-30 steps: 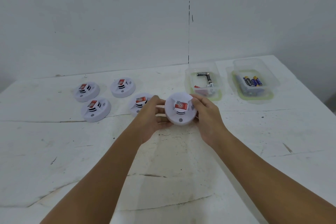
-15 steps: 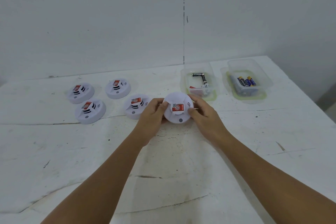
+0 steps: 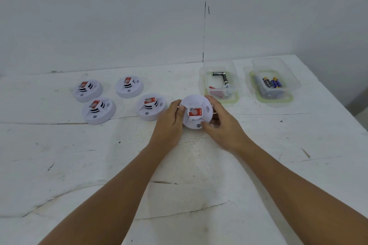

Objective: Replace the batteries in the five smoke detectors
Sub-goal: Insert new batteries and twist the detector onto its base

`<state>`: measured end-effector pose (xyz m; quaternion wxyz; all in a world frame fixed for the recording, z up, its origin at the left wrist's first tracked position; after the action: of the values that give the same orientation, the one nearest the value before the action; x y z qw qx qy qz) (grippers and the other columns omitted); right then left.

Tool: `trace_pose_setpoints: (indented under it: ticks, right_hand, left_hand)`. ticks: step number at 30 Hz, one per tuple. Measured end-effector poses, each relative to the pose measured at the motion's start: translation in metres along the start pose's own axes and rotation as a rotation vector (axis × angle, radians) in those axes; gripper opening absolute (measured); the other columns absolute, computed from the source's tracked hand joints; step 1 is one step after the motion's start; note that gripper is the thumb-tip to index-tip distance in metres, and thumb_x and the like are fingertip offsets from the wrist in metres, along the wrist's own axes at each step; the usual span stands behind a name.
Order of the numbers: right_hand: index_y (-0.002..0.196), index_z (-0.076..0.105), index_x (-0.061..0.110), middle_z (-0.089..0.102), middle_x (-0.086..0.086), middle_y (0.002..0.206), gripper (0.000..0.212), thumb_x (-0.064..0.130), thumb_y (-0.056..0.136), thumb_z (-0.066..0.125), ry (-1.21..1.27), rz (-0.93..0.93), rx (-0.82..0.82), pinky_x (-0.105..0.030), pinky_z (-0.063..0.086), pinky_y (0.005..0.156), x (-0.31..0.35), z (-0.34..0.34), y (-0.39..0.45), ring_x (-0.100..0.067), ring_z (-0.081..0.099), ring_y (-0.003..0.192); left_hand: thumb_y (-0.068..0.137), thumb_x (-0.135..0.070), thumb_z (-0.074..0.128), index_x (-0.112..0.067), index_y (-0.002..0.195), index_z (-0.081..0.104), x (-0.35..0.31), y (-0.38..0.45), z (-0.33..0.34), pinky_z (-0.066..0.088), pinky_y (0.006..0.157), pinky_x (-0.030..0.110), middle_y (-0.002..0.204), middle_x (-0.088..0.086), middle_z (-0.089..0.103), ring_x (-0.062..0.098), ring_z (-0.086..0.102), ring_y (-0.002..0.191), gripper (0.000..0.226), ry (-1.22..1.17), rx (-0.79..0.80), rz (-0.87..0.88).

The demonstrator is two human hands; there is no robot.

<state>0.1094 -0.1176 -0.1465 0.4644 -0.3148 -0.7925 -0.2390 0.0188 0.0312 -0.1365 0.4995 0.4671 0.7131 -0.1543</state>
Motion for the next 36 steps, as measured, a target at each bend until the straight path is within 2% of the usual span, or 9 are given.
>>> trace_pose_setpoints:
  ticks: [4,7,11,14,20,28,36]
  right_hand:
    - [0.15,0.034,0.044,0.063,0.021,0.123,0.075,0.021,0.091,0.074,0.0,-0.004,-0.004,-0.017,0.053,0.086,0.0004,-0.0005,-0.002,0.002,0.068,0.101]
    - [0.15,0.032,0.042,0.062,0.023,0.121,0.076,0.022,0.091,0.075,-0.01,-0.005,-0.001,-0.013,0.052,0.084,0.001,-0.0001,-0.0023,0.003,0.068,0.099]
    - [0.151,0.03,0.042,0.062,0.027,0.118,0.079,0.023,0.09,0.077,-0.025,-0.018,0.009,-0.016,0.053,0.085,0.0002,0.0009,-0.0031,0.003,0.067,0.099]
    - [0.15,0.029,0.043,0.063,0.026,0.118,0.08,0.025,0.089,0.077,-0.028,-0.016,0.007,-0.019,0.054,0.088,-0.0009,0.0006,-0.0033,0.002,0.068,0.099]
    - [0.152,0.028,0.042,0.062,0.028,0.118,0.08,0.025,0.09,0.077,-0.04,-0.017,0.008,-0.017,0.052,0.086,-0.0018,0.001,-0.0031,0.006,0.066,0.099]
    - [0.151,0.029,0.042,0.061,0.029,0.118,0.08,0.024,0.09,0.076,-0.046,-0.026,0.002,-0.012,0.051,0.084,-0.0011,0.0021,-0.0027,0.007,0.066,0.1]
    - [0.152,0.028,0.041,0.061,0.027,0.118,0.08,0.023,0.09,0.075,-0.035,-0.023,0.003,-0.008,0.05,0.081,-0.0024,0.003,-0.0031,0.006,0.066,0.099]
  left_hand:
    - [0.114,-0.035,0.038,-0.023,0.137,0.061,-0.0011,-0.0018,0.0009,0.048,0.092,0.01,0.12,-0.016,0.069,-0.007,0.061,0.114,0.035,0.001,0.008,0.014]
    - [0.114,-0.037,0.037,-0.024,0.141,0.059,-0.0004,-0.002,0.001,0.048,0.096,0.012,0.125,-0.016,0.068,-0.006,0.059,0.118,0.037,0.007,0.006,0.017]
    - [0.113,-0.038,0.037,-0.022,0.144,0.058,0.0005,-0.002,0.002,0.05,0.102,0.019,0.131,-0.01,0.068,0.001,0.06,0.122,0.04,0.019,0.014,0.017]
    - [0.113,-0.037,0.038,-0.022,0.144,0.057,0.0002,-0.002,0.0015,0.052,0.098,0.016,0.129,-0.011,0.068,-0.002,0.061,0.119,0.04,0.025,0.012,0.027]
    - [0.113,-0.039,0.037,-0.023,0.144,0.057,0.0004,-0.0016,0.0015,0.051,0.094,0.014,0.127,-0.012,0.069,-0.006,0.059,0.116,0.04,0.039,0.016,0.032]
    - [0.113,-0.039,0.037,-0.023,0.142,0.058,-0.0011,-0.003,0.0001,0.054,0.096,0.023,0.124,-0.013,0.069,-0.003,0.061,0.115,0.038,0.031,0.012,0.032]
    - [0.113,-0.039,0.037,-0.024,0.14,0.058,0.0003,-0.0036,-0.0004,0.054,0.095,0.025,0.122,-0.013,0.069,-0.002,0.062,0.113,0.038,0.039,0.01,0.024]
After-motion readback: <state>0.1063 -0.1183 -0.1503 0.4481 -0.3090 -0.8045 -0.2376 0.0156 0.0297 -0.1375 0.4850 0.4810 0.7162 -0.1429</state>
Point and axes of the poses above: each hand's wrist, its own y-axis towards the middle knuckle, its own z-axis out of the palm, x = y × z, the point moved 9 cm from there along y, towards the middle knuckle
